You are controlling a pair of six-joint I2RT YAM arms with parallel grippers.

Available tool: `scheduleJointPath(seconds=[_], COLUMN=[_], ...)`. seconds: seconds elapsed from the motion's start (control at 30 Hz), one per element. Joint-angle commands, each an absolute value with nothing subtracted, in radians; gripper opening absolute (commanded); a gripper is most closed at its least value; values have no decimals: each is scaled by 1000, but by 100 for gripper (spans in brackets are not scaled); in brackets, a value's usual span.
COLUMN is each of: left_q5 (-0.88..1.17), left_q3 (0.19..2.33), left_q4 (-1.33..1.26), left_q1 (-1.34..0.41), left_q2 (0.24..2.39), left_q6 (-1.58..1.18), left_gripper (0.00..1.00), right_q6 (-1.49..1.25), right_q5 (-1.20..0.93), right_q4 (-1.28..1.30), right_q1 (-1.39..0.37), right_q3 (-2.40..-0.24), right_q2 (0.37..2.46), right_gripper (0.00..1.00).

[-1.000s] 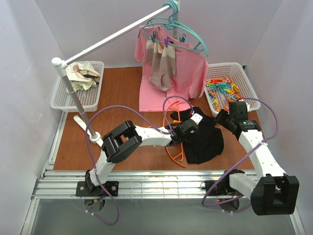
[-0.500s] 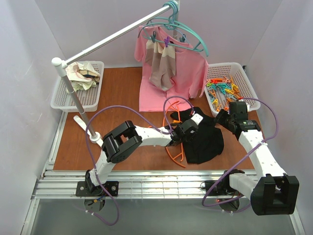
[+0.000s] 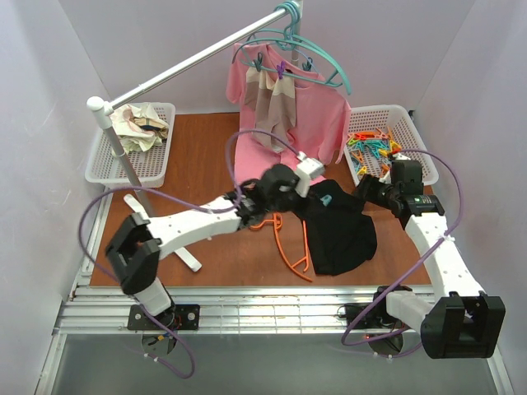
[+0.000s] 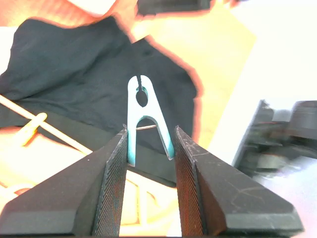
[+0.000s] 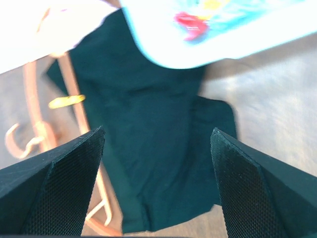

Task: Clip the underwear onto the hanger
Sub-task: Pick up the clamp at the center of the board.

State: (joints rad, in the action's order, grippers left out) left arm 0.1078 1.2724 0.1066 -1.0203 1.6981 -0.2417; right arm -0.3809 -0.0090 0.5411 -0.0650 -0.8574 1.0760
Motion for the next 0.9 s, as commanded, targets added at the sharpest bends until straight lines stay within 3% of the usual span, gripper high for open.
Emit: scheduleJointPath(seconds=[0.0, 0.23, 0.33, 0.53, 0.87], left_q5=[566, 948, 1083, 1184, 1177], left_q3=[1172, 1082, 1036, 983, 956], left_q4=[115, 13, -180, -446, -748], left_q1=[-867, -733, -723, -715, -698], left_q2=[1562, 1470, 1479, 1532, 1617], left_q6=[-409, -592, -736, -940, -1138], left_gripper=[30, 29, 29, 30, 30], right_q6=[-295, -458, -719, -810, -943], right_q5=[-271, -797, -981, -1052, -1152], right_q4=[488, 235, -105, -219, -308], right_q1=[-58, -58, -64, -101, -130], right_q3=[-907, -839, -744, -700, -594], right_q2=[1037, 985, 980, 989, 916], right_gripper=[78, 76, 75, 74, 63])
